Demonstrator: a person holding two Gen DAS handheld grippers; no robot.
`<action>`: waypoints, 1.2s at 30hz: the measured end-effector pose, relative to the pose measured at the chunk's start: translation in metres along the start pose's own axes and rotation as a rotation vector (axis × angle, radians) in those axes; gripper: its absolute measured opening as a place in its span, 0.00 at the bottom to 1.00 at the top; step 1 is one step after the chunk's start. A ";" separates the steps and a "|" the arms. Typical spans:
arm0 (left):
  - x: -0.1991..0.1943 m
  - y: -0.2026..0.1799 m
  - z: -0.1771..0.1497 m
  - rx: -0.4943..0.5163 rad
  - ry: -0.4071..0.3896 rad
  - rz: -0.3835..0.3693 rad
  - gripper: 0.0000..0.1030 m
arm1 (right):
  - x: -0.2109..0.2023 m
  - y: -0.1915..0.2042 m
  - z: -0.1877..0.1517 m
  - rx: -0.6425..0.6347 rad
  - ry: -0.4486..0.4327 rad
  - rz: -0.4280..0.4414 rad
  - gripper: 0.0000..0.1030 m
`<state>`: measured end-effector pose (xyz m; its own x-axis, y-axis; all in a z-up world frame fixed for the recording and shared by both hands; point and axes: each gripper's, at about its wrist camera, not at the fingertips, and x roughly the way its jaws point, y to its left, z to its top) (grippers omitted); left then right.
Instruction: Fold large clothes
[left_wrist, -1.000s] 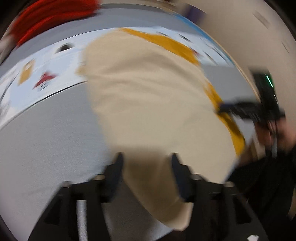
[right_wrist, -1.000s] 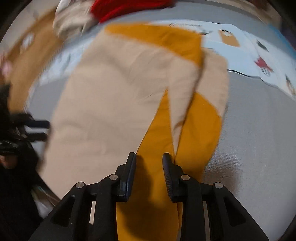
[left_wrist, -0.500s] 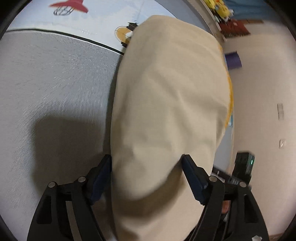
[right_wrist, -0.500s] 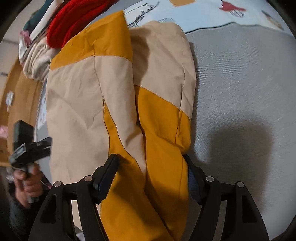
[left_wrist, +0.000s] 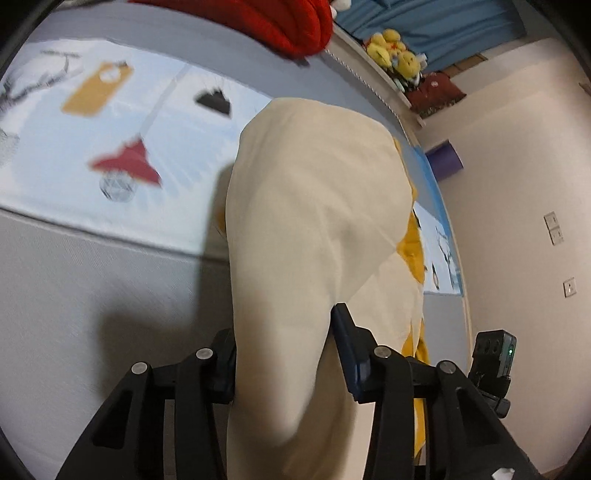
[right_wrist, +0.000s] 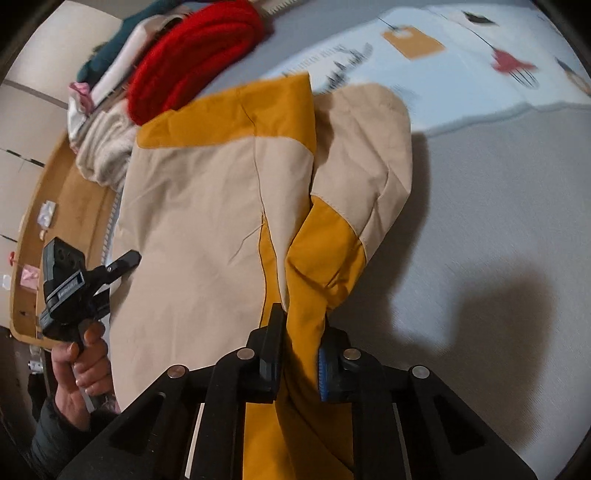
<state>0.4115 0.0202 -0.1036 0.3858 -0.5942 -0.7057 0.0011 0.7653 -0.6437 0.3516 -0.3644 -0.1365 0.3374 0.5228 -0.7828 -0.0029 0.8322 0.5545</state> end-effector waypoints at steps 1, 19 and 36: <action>-0.003 0.006 0.004 -0.006 -0.008 0.007 0.38 | 0.002 0.006 0.003 -0.008 -0.007 0.004 0.15; -0.055 0.037 0.021 0.071 -0.055 0.183 0.44 | 0.013 0.074 0.012 -0.125 -0.058 -0.155 0.30; -0.028 -0.011 -0.110 0.626 0.246 0.524 0.65 | 0.016 0.070 -0.068 -0.380 0.208 -0.631 0.41</action>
<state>0.2990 0.0013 -0.1090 0.2676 -0.1065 -0.9576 0.4159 0.9093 0.0151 0.2930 -0.2853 -0.1294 0.1987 -0.0803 -0.9768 -0.2047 0.9713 -0.1215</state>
